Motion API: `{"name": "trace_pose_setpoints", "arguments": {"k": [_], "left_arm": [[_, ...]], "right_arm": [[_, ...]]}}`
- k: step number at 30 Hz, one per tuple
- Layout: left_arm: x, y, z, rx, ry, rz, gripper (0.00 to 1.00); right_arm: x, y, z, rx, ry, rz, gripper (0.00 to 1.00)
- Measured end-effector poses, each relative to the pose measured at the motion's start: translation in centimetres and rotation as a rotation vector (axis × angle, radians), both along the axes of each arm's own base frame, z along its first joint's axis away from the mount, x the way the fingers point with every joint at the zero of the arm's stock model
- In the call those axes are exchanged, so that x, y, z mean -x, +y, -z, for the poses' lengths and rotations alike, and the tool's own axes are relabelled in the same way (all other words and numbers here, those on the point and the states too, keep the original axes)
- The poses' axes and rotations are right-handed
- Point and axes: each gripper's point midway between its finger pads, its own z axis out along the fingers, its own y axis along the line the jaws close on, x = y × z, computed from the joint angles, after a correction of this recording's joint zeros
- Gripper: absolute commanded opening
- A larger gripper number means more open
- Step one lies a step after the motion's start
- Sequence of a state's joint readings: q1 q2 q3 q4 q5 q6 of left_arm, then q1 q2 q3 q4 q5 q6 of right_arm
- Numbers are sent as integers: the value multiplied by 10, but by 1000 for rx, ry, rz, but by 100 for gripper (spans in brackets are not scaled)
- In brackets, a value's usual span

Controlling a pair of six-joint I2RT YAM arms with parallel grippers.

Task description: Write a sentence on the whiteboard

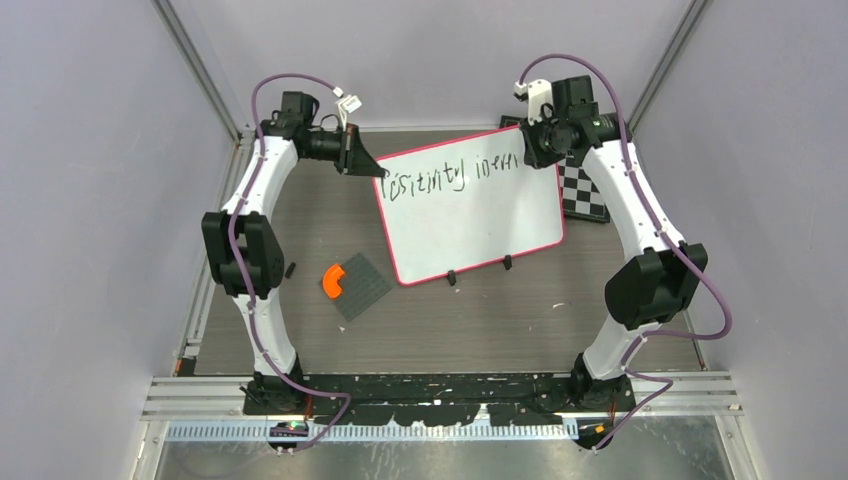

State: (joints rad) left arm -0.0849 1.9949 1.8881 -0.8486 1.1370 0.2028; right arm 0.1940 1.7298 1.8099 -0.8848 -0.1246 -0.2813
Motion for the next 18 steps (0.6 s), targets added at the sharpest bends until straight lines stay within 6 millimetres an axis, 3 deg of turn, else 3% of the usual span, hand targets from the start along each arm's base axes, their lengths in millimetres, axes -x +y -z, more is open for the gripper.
{"name": "trace_pose_setpoints", "arguments": {"k": [6, 18], "left_arm": [[0, 0, -1, -1, -8, 3, 0], [0, 0, -1, -1, -7, 3, 0]], "right_arm": [[-9, 1, -15, -11, -45, 4, 0], [-14, -5, -14, -13, -42, 18, 0]]}}
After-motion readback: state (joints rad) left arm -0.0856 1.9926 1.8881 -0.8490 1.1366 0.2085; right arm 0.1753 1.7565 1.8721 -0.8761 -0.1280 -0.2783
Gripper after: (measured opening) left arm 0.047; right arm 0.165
